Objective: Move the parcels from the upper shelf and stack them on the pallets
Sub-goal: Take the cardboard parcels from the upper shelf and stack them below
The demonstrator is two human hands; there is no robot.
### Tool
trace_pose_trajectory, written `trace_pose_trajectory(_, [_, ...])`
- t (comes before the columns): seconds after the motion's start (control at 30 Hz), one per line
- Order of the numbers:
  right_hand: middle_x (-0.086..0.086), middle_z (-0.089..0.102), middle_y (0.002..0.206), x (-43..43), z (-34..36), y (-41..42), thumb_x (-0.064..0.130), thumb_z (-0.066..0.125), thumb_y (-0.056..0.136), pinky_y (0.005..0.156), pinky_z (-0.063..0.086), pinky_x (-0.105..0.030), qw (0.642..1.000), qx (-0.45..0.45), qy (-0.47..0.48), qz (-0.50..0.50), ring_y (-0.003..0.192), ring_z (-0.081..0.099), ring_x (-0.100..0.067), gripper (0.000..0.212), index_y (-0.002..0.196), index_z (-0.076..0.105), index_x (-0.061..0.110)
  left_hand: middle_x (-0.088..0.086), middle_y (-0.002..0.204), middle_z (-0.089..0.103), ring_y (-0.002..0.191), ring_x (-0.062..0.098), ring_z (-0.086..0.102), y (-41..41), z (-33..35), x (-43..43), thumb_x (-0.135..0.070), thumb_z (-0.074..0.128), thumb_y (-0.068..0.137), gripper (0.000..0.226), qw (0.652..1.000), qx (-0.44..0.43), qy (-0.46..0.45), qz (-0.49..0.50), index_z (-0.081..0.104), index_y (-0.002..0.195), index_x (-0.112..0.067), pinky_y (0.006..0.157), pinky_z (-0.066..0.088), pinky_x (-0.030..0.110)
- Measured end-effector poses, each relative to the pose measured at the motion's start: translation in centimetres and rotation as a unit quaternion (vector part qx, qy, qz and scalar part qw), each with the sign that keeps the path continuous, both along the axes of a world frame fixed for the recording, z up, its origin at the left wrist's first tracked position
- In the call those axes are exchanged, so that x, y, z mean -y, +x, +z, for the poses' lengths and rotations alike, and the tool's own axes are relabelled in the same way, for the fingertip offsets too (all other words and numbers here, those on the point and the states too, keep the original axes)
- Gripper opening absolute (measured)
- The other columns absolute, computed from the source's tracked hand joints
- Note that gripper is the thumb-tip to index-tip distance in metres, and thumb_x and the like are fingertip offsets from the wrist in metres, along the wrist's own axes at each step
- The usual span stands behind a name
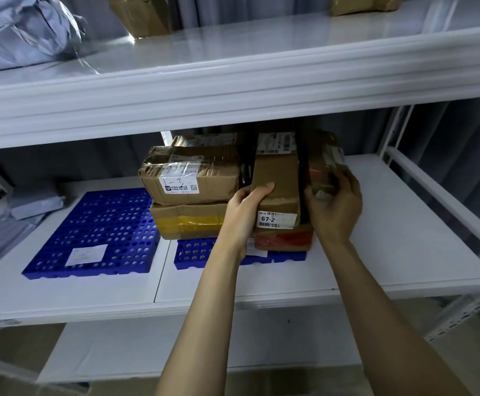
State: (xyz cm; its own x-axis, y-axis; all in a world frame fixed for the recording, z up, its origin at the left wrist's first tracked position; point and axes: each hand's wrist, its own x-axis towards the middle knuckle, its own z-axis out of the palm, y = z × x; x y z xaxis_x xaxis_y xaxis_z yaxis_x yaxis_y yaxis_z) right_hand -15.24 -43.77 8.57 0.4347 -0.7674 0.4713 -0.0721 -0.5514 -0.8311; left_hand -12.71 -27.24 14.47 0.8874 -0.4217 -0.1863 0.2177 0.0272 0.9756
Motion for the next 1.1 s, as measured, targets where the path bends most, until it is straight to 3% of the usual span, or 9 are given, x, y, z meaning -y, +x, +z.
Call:
trace_pose_trajectory(0.13, [-0.009,0.051,0.138,0.3,0.0,-0.3,0.043,0.069,0.076,0.101,0.04,-0.028,0.999,0.033,-0.002,0.004,0.124,0.05,-0.025,0.065,0.131,0.056,0.012,0.01,0.102,0.073,0.091,0.023,0.071,0.6,-0.7,0.4,-0.047,0.068,0.081,0.062,0.999,-0.035,0.005,0.024,0.053,0.13,-0.012,0.087,0.057,0.044])
trace_pose_trajectory(0.27, [-0.009,0.051,0.138,-0.2,0.0,-0.1,0.046,0.068,0.074,0.104,0.043,-0.033,0.998,0.049,-0.016,0.025,0.126,0.049,-0.024,0.067,0.131,0.055,0.012,0.009,0.1,0.072,0.089,0.021,0.071,0.8,-0.8,0.8,-0.049,0.066,0.082,0.058,0.997,-0.047,0.008,0.056,0.055,0.124,-0.01,0.078,0.059,0.037])
trace_pose_trajectory(0.43, [-0.01,0.051,0.138,-0.8,0.0,0.2,0.038,0.074,0.076,0.105,0.044,-0.036,0.997,0.058,-0.033,0.049,0.126,0.049,-0.024,0.063,0.131,0.056,0.01,-0.004,0.084,0.068,0.076,0.007,0.065,0.4,-0.6,1.3,-0.044,0.063,0.088,0.021,0.997,0.006,0.02,0.07,0.056,0.085,-0.024,0.065,0.052,0.021])
trace_pose_trajectory(0.53, [-0.009,0.05,0.138,-0.9,-0.2,0.5,0.04,0.073,0.076,0.104,0.043,-0.034,0.996,0.051,-0.039,0.062,0.126,0.049,-0.023,0.064,0.131,0.056,0.012,-0.005,0.094,0.072,0.083,0.005,0.069,0.2,-1.3,1.1,-0.037,0.07,0.085,0.017,0.996,0.062,0.016,0.068,0.063,0.095,-0.025,0.068,0.053,0.018])
trace_pose_trajectory(0.73, [-0.008,0.048,0.139,-0.6,-0.5,1.0,0.036,0.076,0.079,0.104,0.038,-0.024,0.994,0.041,-0.049,0.088,0.128,0.047,-0.02,0.06,0.13,0.056,0.013,-0.004,0.109,0.07,0.098,0.005,0.066,0.4,-3.1,1.3,-0.036,0.079,0.076,0.055,0.985,0.144,0.071,0.061,0.058,0.123,-0.016,0.085,0.056,0.022])
trace_pose_trajectory(0.83, [-0.008,0.048,0.137,-0.1,-0.7,1.0,0.035,0.079,0.076,0.101,0.033,-0.008,0.994,0.036,-0.053,0.093,0.127,0.047,-0.018,0.063,0.131,0.055,0.013,-0.002,0.112,0.069,0.1,0.006,0.065,0.7,-3.6,1.7,-0.038,0.078,0.077,0.059,0.986,0.138,0.077,0.055,0.055,0.127,-0.014,0.088,0.055,0.028])
trace_pose_trajectory(0.93, [-0.011,0.046,0.135,0.2,-0.6,0.8,0.033,0.083,0.071,0.094,0.03,0.003,0.994,0.049,-0.036,0.093,0.122,0.046,-0.013,0.073,0.132,0.051,0.01,-0.003,0.114,0.067,0.1,0.005,0.063,0.6,-3.7,2.1,-0.039,0.075,0.08,0.06,0.984,0.143,0.078,0.071,0.051,0.129,-0.014,0.085,0.054,0.022])
trace_pose_trajectory(1.1, [-0.003,0.045,0.135,0.4,-0.5,0.7,0.036,0.084,0.068,0.1,0.044,-0.018,0.983,0.092,0.074,0.137,0.122,0.048,-0.011,0.081,0.135,0.041,0.021,-0.003,0.119,0.062,0.098,0.003,0.057,0.8,-3.7,2.8,-0.038,0.07,0.084,0.062,0.981,0.138,0.07,0.114,0.044,0.134,-0.013,0.071,0.045,0.006])
